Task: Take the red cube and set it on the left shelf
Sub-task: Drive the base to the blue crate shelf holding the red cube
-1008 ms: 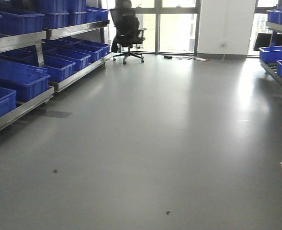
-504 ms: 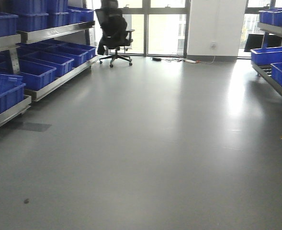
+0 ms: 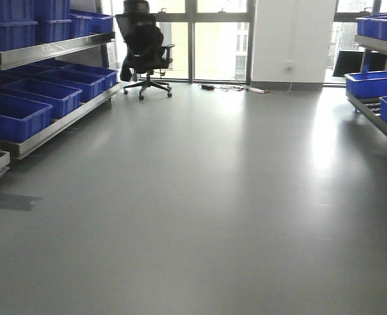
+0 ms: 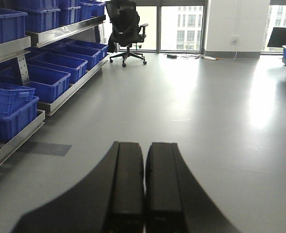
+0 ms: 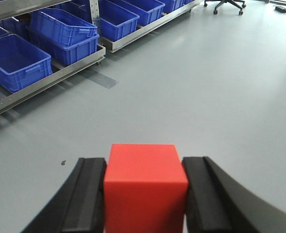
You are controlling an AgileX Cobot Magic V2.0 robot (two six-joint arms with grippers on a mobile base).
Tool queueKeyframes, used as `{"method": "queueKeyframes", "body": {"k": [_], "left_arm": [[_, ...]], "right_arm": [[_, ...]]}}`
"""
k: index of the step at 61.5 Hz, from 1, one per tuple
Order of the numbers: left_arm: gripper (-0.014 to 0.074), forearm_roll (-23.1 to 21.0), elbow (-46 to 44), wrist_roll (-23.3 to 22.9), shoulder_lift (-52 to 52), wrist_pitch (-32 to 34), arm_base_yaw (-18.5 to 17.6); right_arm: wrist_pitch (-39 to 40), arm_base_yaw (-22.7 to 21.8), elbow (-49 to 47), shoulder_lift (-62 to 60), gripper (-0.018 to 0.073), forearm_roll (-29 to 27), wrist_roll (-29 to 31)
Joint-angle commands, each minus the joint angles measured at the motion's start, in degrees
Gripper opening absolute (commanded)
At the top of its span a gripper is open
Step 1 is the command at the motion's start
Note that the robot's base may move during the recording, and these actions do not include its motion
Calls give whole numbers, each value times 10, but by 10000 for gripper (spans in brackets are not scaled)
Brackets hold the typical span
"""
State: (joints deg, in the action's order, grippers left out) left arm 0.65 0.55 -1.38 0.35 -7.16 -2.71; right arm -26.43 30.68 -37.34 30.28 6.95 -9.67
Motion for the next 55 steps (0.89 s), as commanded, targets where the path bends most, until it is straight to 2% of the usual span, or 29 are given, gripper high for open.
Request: {"method": "queueKeyframes", "body": {"k": [1,55], "left_arm": [[101,-3,13,0,9,49,2],[101,-3,13,0,9,49,2]], "right_arm": [[44,0,-15,2,210,7,5],[42,0,-15,2,210,7,5]]}}
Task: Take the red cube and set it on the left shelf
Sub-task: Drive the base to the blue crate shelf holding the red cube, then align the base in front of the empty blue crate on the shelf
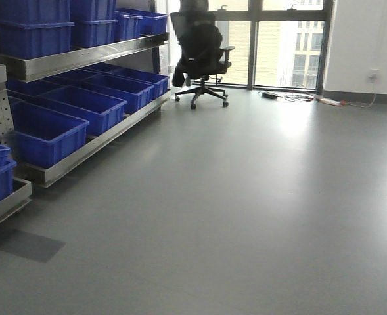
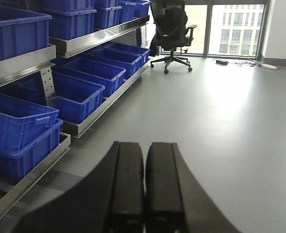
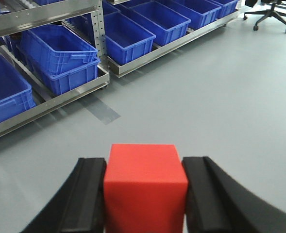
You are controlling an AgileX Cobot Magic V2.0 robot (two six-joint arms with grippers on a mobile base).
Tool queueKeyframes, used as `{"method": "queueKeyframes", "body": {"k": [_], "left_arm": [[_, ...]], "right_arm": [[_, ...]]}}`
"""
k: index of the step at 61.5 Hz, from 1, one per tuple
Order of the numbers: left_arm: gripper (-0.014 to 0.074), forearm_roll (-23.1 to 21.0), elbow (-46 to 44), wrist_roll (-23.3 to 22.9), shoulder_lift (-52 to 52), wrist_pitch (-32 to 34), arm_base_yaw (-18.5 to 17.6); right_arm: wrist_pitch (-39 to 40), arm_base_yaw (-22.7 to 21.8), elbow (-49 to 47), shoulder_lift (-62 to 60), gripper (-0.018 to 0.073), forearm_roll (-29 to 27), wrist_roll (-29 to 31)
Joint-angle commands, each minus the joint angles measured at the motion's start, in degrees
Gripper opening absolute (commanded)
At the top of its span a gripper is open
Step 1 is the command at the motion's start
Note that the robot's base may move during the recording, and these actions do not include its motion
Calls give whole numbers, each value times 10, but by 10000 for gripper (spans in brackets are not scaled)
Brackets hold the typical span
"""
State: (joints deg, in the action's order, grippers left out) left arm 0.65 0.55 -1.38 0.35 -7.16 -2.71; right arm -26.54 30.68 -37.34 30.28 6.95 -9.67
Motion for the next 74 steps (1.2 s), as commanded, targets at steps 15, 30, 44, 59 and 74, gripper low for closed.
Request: {"method": "queueKeyframes", "body": {"k": [15,30,44,59,74], "left_arm": [[101,-3,13,0,9,49,2],[101,-3,13,0,9,49,2],[101,-3,13,0,9,49,2],[101,-3,13,0,9,49,2],[101,-3,13,0,9,49,2]], "right_arm": [[44,0,-15,2,210,7,5],[42,0,-15,2,210,7,5],[41,0,-15,2,210,7,5],[40,0,-15,2,210,7,5],[40,0,-15,2,210,7,5]]}}
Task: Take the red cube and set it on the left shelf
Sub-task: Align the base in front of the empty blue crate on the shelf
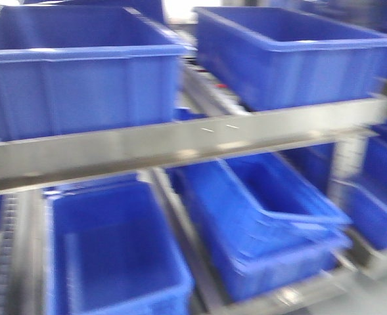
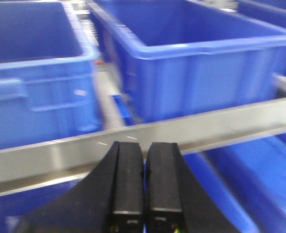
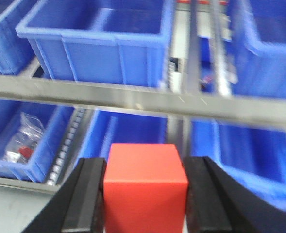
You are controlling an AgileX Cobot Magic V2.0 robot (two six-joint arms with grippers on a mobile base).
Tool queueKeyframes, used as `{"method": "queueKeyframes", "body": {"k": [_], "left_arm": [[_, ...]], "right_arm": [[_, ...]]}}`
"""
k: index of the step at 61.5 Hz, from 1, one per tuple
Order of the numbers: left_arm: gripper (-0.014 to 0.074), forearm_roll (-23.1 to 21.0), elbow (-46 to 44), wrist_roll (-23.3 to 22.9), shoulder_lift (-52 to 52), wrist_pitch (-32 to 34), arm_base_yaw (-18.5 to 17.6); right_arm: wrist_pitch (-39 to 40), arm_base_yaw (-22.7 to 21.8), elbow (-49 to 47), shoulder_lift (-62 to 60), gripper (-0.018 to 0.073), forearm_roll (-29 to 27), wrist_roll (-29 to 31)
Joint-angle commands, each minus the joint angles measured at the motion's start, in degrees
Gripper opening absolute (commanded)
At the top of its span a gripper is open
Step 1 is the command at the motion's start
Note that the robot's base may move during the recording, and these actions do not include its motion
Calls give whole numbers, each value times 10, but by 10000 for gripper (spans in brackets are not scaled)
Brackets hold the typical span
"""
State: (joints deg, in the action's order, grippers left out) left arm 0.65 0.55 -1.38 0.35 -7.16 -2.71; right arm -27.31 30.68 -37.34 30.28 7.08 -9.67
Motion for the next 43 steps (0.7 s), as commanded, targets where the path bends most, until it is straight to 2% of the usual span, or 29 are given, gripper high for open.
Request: {"method": "queueKeyframes", "body": {"k": [1,43], "left_arm": [[101,-3,13,0,9,49,2],[101,-3,13,0,9,49,2]], "right_arm": [[48,0,-15,2,210,6,5],[47,0,-15,2,210,6,5]]}}
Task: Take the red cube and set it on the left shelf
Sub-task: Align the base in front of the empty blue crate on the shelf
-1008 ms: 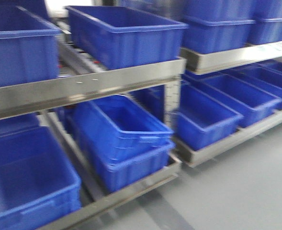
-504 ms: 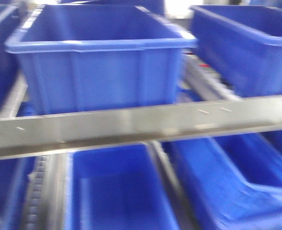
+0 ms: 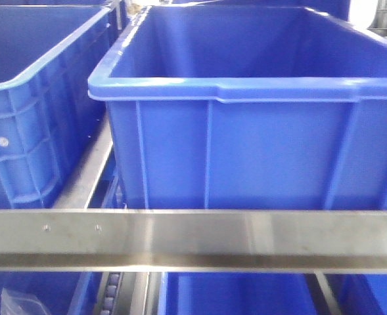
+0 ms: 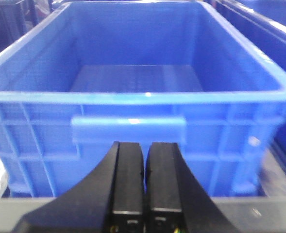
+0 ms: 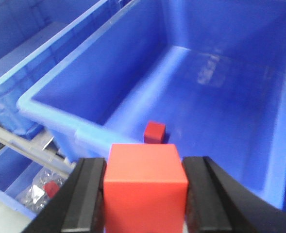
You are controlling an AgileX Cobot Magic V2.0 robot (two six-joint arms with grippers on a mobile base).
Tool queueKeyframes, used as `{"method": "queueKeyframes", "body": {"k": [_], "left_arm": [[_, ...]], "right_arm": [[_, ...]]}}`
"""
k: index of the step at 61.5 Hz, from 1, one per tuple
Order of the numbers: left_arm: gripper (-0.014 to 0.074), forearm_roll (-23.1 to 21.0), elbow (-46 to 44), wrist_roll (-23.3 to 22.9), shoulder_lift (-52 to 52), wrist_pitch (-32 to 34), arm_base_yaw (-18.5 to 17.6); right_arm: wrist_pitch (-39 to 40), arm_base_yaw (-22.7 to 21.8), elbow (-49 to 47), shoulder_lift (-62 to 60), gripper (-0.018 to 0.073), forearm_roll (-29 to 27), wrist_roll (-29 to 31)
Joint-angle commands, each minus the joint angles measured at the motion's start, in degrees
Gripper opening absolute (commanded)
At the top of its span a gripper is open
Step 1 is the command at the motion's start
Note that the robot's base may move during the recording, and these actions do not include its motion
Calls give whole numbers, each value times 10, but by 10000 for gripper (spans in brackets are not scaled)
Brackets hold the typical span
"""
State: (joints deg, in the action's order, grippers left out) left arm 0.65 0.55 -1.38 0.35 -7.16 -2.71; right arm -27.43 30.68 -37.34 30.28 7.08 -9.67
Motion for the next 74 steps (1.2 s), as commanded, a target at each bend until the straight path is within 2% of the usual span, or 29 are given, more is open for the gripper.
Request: {"method": "queueKeyframes", "body": {"k": [1,74], "left_arm": [[101,-3,13,0,9,49,2],[101,-3,13,0,9,49,2]], "right_arm": [[49,0,-15,2,210,6,5],[49,0,-15,2,210,6,5]]}}
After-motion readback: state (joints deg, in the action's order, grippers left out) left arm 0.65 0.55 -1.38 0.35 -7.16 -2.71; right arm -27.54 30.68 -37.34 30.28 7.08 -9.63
